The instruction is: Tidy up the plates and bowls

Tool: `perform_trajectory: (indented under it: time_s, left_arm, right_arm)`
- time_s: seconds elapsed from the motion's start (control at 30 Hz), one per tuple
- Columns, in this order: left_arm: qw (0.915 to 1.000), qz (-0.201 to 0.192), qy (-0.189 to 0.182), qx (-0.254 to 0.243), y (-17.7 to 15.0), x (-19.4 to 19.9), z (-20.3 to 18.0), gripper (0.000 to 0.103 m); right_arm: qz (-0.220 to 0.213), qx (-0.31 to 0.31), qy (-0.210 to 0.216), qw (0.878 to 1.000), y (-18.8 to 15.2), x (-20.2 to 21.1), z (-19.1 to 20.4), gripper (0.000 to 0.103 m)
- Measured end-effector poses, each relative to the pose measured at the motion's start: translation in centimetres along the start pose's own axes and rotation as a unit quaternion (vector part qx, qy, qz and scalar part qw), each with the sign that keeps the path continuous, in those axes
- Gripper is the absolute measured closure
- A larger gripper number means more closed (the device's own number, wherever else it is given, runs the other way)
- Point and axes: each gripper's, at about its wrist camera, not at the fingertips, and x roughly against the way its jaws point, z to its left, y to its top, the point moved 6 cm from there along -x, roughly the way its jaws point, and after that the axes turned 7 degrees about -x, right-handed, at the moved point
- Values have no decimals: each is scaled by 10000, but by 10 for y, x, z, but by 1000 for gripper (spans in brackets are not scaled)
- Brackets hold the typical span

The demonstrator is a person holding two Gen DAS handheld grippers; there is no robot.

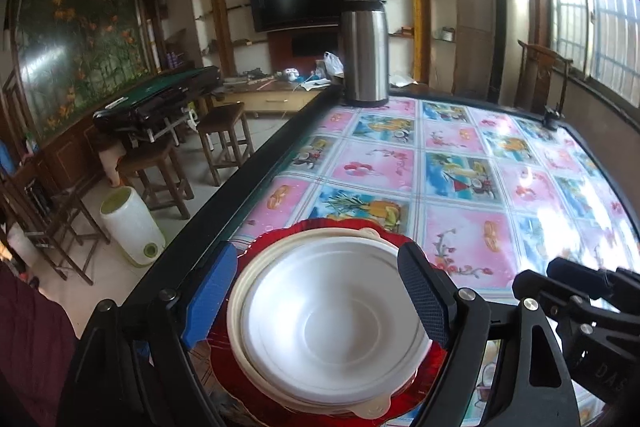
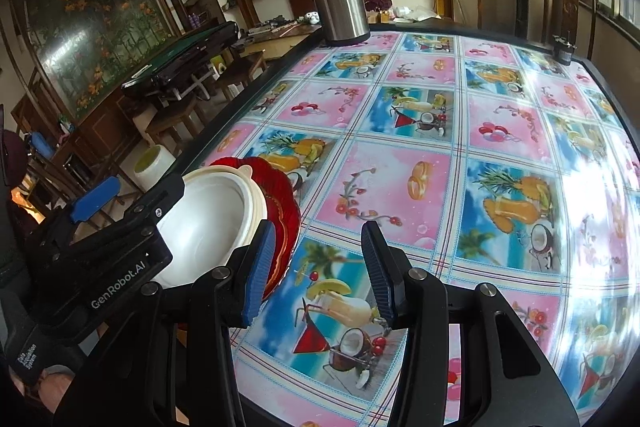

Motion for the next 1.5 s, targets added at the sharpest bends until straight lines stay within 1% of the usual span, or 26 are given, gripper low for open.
perform_trajectory:
  time_s: [0.1, 0.23, 0.3, 0.47, 0.6, 0.8, 0.87, 1.03, 1.17, 1.4, 1.5]
  left_arm:
    - [9999, -27, -45, -135, -2, 2, -7, 20]
    - [9984, -128, -543, -9, -4, 7, -13, 20]
    - [9979, -181, -614, 23, -4, 9, -15, 20]
    - [9979, -271, -568, -171, -3, 13, -22, 20]
    - [9970, -334, -647, -268, -3, 15, -28, 20]
    - [9970, -277, -656, -298, -4, 13, -29, 20]
    - [9966, -282, -705, -334, -4, 14, -30, 20]
    - [9962, -259, -684, -466, -6, 13, -36, 20]
    - [9957, -292, -744, -479, -7, 16, -38, 20]
    - [9961, -257, -694, -490, -7, 14, -36, 20]
    - [9960, -230, -726, -469, -7, 12, -35, 20]
  right_arm:
    - [18, -27, 2, 10000, -3, 1, -2, 58]
    - [20, -99, -58, 9999, -5, 4, -12, 58]
    - [9, -195, -94, 9998, -5, 5, -19, 58]
    - [13, -272, -129, 9995, -7, 8, -26, 58]
    - [6, -261, -131, 9996, -8, 9, -26, 58]
    - [22, -258, -118, 9996, -8, 9, -26, 58]
    - [20, -253, -131, 9996, -8, 9, -26, 58]
    - [15, -262, -131, 9996, -8, 10, -26, 58]
    - [21, -244, -168, 9996, -6, 10, -27, 58]
    - [49, -218, -181, 9996, -6, 9, -26, 58]
    - [51, -205, -166, 9996, -6, 8, -24, 58]
